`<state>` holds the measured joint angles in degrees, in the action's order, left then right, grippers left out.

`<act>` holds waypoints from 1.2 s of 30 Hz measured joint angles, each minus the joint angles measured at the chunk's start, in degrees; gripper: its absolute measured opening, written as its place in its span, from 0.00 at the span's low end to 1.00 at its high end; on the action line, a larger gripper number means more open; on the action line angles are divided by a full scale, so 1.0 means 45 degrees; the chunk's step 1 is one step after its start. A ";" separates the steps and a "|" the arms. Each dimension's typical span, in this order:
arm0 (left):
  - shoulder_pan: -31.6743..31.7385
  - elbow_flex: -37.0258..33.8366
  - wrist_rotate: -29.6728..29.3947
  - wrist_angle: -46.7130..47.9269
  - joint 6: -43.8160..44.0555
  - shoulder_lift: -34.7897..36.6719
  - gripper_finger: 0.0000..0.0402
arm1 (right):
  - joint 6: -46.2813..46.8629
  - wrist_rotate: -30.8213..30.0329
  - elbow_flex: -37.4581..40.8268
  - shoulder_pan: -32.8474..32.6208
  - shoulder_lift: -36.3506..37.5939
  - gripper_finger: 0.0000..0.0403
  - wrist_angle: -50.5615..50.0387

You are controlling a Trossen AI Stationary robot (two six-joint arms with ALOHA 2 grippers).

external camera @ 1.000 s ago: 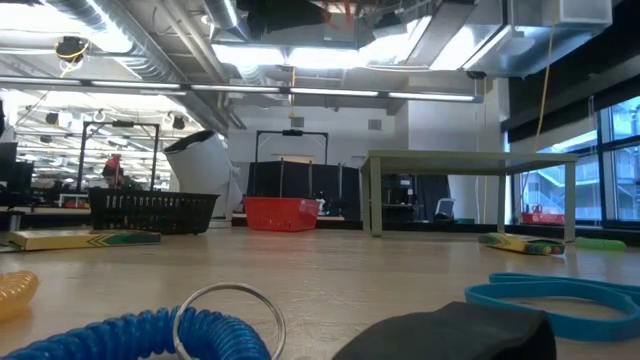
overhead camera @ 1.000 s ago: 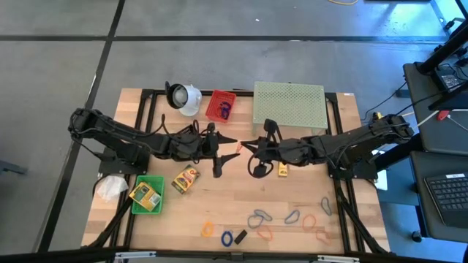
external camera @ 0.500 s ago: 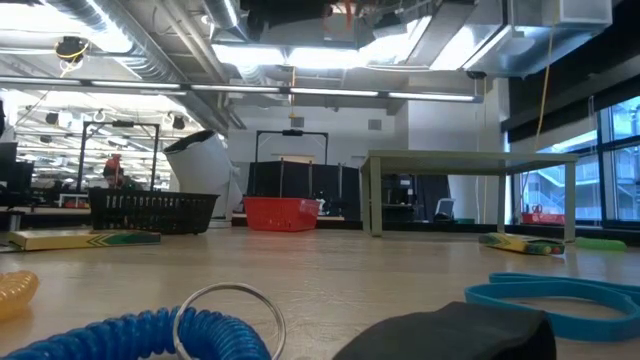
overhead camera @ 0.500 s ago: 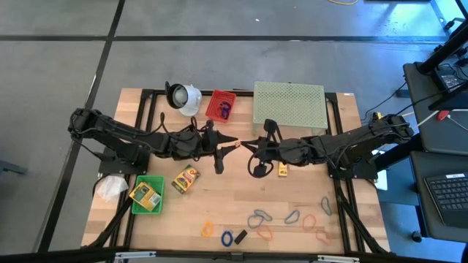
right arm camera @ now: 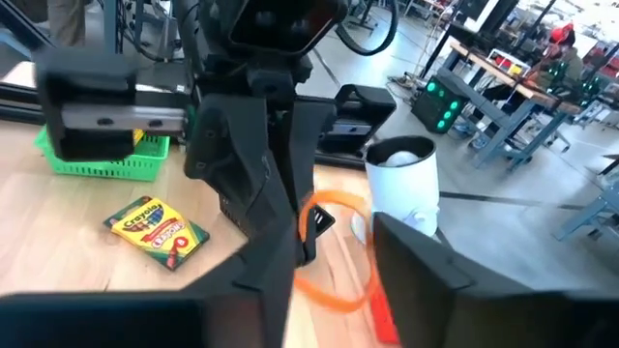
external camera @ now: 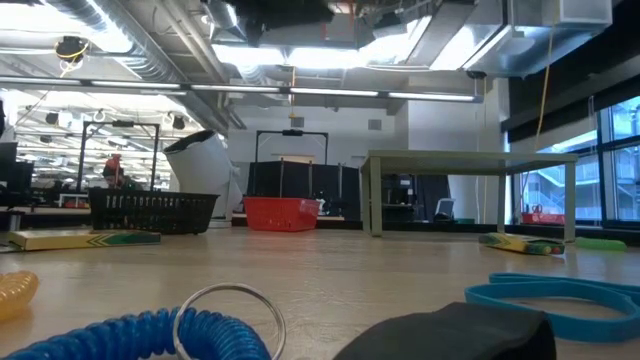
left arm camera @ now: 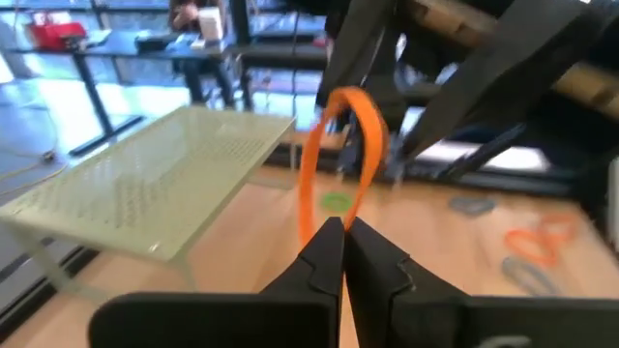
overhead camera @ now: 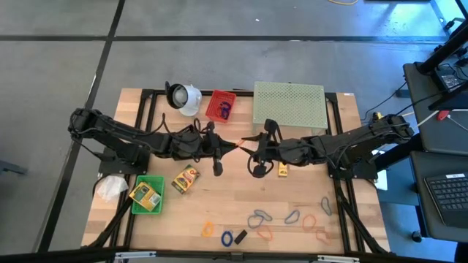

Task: Pick & Place Office Desk Supplies
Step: Put the orange rubber band into the black bin

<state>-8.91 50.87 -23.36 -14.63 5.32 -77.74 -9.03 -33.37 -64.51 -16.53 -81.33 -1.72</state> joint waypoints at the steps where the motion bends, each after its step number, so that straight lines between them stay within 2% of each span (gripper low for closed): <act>1: 0.0000 0.0000 -0.0163 0.0419 0.0005 0.0054 0.01 | 0.0147 -0.0002 0.0000 0.0000 0.0008 0.40 -0.0147; 6: 0.0204 0.0000 -0.1610 0.3648 0.0753 0.0813 0.01 | 0.1336 0.0110 0.0000 0.0000 0.0285 0.58 -0.2079; 9: 0.0536 0.0010 -0.2223 0.6205 0.1652 0.1432 0.01 | 0.2420 0.0593 0.0000 0.0000 0.0420 0.65 -0.3321; 13: 0.1182 0.0019 -0.2257 1.0441 0.3600 0.2004 0.01 | 0.4028 0.1305 0.0000 0.0000 0.0444 0.68 -0.5315; 18: 0.1752 -0.0029 -0.2258 1.5027 0.6231 0.2017 0.01 | 0.6649 0.1332 0.0000 0.0000 0.0372 0.66 -0.8021; 21: 0.1947 -0.0473 -0.1809 1.5879 0.6663 0.1953 0.01 | 0.8264 0.1332 0.0000 0.0000 0.0350 0.65 -0.9521; 25: 0.2199 -0.1348 -0.0636 1.5794 0.6859 0.1953 0.01 | 1.0443 0.1382 0.0045 0.0000 0.0295 0.62 -1.1028; 29: 0.2263 -0.2050 -0.0459 1.5485 0.7083 0.1949 0.01 | 1.2586 0.1681 0.0572 0.0000 0.0240 0.61 -1.1076; 36: 0.2255 -0.2239 -0.0039 1.5274 0.7125 0.1949 0.01 | 1.6269 0.1706 0.1934 -0.0143 0.0197 0.61 -1.1055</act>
<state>1.24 40.80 -23.53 54.11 37.39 -68.97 64.18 -25.69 -55.81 -17.18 -80.44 -51.46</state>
